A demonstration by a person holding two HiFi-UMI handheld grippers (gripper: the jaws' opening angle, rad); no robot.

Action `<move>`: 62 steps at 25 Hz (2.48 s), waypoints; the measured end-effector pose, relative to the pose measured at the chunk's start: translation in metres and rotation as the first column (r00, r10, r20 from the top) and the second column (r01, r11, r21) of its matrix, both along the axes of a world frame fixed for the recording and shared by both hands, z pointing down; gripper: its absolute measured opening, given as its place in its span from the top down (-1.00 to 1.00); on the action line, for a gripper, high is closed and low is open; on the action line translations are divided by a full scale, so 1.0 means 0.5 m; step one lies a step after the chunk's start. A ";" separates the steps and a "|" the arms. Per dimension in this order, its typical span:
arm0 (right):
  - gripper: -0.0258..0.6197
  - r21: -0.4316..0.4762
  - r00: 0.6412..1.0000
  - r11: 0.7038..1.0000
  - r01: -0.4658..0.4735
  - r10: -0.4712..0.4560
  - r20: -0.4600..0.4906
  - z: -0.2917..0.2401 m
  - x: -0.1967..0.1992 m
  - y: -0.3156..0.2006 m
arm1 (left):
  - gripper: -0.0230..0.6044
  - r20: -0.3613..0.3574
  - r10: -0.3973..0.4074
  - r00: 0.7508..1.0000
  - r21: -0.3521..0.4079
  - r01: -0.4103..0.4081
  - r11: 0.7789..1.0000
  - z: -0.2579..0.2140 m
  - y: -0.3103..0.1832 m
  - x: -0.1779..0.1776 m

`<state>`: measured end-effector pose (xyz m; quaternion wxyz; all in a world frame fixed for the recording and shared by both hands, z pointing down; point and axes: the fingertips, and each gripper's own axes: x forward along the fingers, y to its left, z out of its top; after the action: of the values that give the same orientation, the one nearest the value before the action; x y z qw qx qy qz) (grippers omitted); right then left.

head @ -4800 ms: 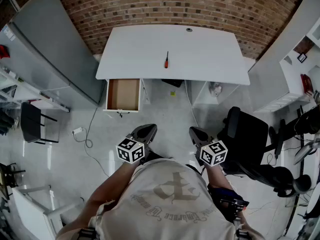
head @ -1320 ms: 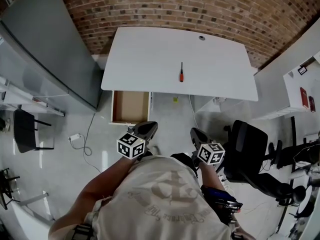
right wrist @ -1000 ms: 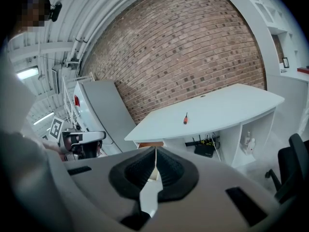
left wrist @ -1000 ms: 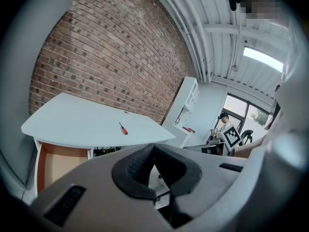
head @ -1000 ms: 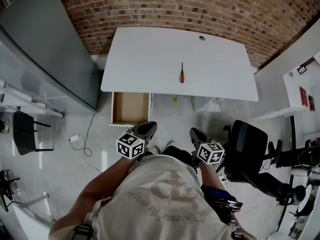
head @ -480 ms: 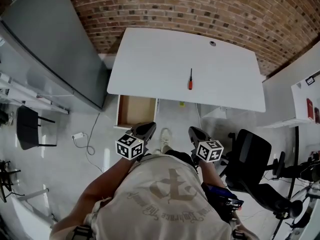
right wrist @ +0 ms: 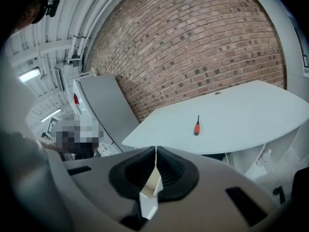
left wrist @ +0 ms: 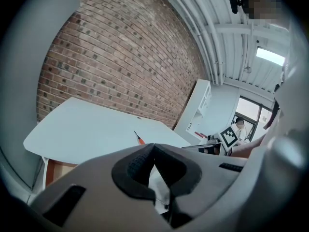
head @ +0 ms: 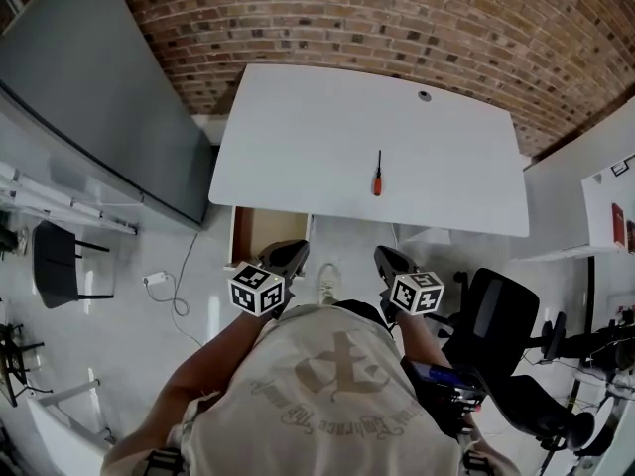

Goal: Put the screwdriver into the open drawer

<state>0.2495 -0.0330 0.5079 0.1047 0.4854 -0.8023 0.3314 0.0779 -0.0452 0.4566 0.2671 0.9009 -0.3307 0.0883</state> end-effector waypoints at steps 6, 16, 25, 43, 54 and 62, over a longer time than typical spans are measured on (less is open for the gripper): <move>0.84 -0.014 1.000 1.000 0.015 -0.016 -0.010 0.008 0.005 -0.070 | 0.86 0.002 -0.021 1.000 -0.018 0.021 1.000 0.013 -0.055 0.000; 0.84 -0.068 0.996 0.997 0.044 -0.049 -0.069 0.047 0.032 -0.174 | 0.86 0.015 -0.061 0.998 -0.055 0.062 0.997 0.037 -0.136 0.010; 0.84 -0.129 0.994 0.990 0.056 -0.068 -0.088 0.099 0.061 -0.280 | 0.86 0.041 -0.104 0.994 -0.092 0.108 0.990 0.064 -0.203 0.020; 0.84 -0.205 0.978 0.978 0.046 -0.086 -0.190 0.180 0.115 -0.433 | 0.86 0.055 -0.124 0.991 -0.123 0.130 0.984 0.114 -0.289 0.074; 0.79 -0.310 0.981 0.951 -0.019 -0.042 -0.190 0.234 0.141 -0.493 | 0.86 0.061 -0.210 0.976 -0.127 0.216 0.968 0.123 -0.284 0.044; 0.53 -0.374 0.973 0.927 -0.023 -0.065 -0.221 0.271 0.131 -0.519 | 0.86 0.076 -0.284 0.956 -0.122 0.291 0.949 0.118 -0.277 0.000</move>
<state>0.3150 -0.2927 0.6436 0.2907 0.4828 -0.7122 0.4186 0.0779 -0.1839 0.5154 0.3263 0.8206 -0.4593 0.0959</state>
